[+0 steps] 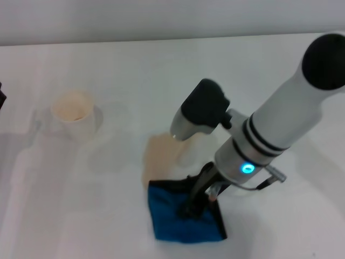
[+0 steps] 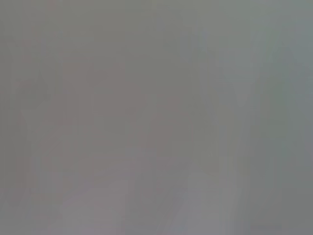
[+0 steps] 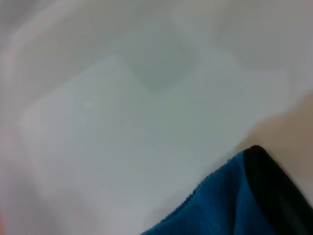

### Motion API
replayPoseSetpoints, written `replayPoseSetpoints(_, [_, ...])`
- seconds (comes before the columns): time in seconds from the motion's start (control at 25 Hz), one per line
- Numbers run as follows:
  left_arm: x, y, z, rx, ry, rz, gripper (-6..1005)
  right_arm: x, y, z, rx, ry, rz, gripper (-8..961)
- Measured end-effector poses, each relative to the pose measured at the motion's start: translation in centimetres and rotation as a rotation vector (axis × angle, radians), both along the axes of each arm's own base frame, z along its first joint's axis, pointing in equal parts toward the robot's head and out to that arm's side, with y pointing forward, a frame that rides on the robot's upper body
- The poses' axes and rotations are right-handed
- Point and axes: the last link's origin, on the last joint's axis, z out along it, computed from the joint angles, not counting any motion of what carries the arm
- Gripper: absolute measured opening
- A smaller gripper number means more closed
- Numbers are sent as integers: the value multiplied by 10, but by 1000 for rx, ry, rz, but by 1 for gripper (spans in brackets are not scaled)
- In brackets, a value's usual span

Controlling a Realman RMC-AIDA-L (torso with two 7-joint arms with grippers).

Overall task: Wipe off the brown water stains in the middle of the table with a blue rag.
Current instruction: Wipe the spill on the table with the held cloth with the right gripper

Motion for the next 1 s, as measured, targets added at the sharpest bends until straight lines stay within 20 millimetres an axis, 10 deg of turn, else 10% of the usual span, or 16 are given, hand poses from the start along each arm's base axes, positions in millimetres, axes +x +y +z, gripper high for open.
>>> replayPoseSetpoints(0.56, [2, 0, -2, -6, -4, -6, 886, -7, 20, -10, 148, 76, 57, 29])
replayPoseSetpoints(1.0, [2, 0, -3, -10, -4, -6, 887, 25, 71, 32, 387, -5, 38, 29])
